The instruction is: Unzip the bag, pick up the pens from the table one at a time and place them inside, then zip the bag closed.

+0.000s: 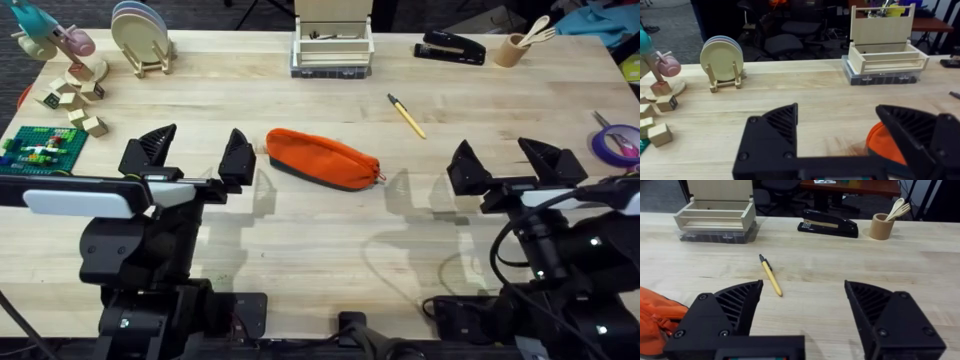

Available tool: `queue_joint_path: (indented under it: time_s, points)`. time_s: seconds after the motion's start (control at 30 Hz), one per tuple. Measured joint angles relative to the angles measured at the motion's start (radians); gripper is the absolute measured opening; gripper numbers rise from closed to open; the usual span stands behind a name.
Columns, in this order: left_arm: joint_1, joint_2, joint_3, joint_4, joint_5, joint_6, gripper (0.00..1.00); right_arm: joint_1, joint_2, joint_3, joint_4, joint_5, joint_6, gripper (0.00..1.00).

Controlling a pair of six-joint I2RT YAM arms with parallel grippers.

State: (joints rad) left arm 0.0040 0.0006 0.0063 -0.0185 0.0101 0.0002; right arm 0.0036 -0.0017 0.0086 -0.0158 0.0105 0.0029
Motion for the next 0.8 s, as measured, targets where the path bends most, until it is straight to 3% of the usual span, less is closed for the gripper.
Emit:
queue_joint_path:
  time_s: [0.5,0.67,0.8]
  points:
    - [0.000,0.000,0.000,-0.005,0.025,0.000,0.993,0.000,0.002,0.005,-0.017,0.003,0.000,0.998]
    - [0.000,0.003,0.034,-0.133,0.058,0.000,0.993,0.000,0.002,0.032,-0.068,-0.001,0.000,0.997]
    - [0.000,0.006,0.155,-0.328,0.082,0.001,0.993,0.000,0.003,0.113,-0.211,-0.005,0.000,0.997]
